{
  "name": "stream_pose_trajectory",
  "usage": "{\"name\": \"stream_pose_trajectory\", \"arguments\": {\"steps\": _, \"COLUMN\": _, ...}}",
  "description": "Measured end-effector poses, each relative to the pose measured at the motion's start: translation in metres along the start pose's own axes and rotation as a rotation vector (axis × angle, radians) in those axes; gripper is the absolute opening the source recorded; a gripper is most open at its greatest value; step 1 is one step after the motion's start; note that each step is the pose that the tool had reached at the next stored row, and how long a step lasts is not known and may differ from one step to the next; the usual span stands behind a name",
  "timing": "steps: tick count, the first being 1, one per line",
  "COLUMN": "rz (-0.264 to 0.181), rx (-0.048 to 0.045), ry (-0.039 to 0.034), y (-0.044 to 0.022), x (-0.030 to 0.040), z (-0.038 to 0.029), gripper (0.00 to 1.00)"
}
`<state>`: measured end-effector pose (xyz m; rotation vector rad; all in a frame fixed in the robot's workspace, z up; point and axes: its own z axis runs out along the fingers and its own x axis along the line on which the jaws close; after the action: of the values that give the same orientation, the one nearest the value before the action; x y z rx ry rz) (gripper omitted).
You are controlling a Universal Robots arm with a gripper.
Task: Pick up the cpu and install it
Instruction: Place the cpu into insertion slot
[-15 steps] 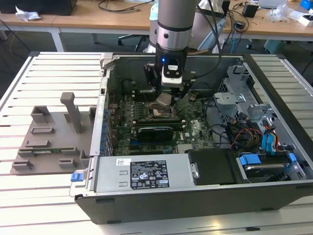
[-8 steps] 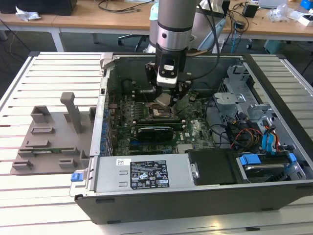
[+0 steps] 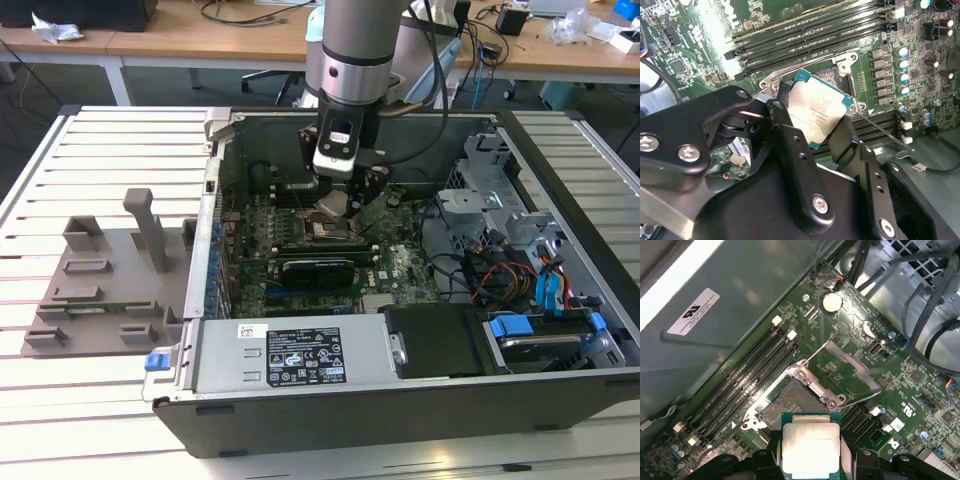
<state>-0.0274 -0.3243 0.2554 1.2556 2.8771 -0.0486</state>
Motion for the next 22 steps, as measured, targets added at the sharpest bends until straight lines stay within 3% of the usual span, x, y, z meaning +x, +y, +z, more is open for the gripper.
{"name": "stream_pose_trajectory", "arguments": {"steps": 17, "rz": 0.109, "rx": 0.002, "ry": 0.0025, "y": 0.0, "x": 0.0, "z": 0.0009, "gripper": 0.55}}
{"name": "stream_pose_trajectory", "arguments": {"steps": 22, "rz": 0.159, "rx": 0.0033, "ry": 0.0031, "y": 0.0001, "x": 0.0, "z": 0.0013, "gripper": 0.55}}
